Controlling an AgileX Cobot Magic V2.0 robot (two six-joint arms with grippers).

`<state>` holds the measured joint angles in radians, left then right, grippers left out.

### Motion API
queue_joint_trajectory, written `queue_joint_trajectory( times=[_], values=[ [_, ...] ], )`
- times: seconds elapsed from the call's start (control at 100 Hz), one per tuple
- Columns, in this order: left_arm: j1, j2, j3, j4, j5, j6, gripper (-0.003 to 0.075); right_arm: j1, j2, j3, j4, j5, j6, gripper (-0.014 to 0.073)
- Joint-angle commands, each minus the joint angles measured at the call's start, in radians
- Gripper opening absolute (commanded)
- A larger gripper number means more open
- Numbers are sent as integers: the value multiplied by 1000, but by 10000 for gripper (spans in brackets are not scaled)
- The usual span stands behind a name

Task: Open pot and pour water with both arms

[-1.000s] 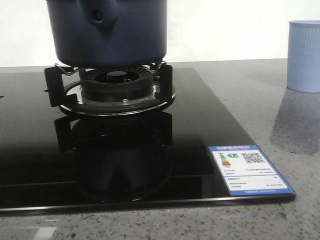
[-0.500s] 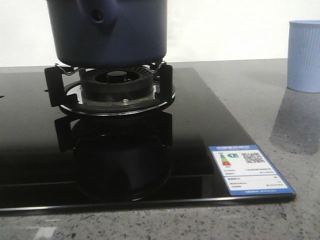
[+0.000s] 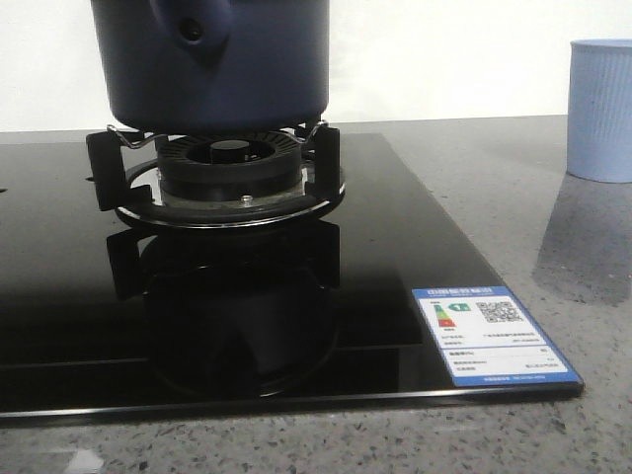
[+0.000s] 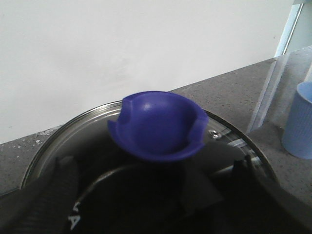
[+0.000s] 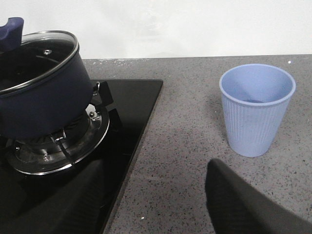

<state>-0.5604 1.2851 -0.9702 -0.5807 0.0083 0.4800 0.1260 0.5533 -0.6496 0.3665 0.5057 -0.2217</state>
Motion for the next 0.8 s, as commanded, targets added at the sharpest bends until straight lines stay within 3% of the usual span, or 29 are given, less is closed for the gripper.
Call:
queue_joint_trajectory(
  times=[0.0, 0.6, 0.79],
  values=[
    [-9, 15, -73, 5, -86, 0, 569, 3, 10, -37, 14, -74, -9, 411],
    [-6, 118, -164, 81, -88, 0, 560, 3, 10, -37, 14, -74, -9, 411],
    [-6, 118, -164, 81, -90, 0, 420, 3, 10, -37, 14, -74, -9, 411]
  ],
)
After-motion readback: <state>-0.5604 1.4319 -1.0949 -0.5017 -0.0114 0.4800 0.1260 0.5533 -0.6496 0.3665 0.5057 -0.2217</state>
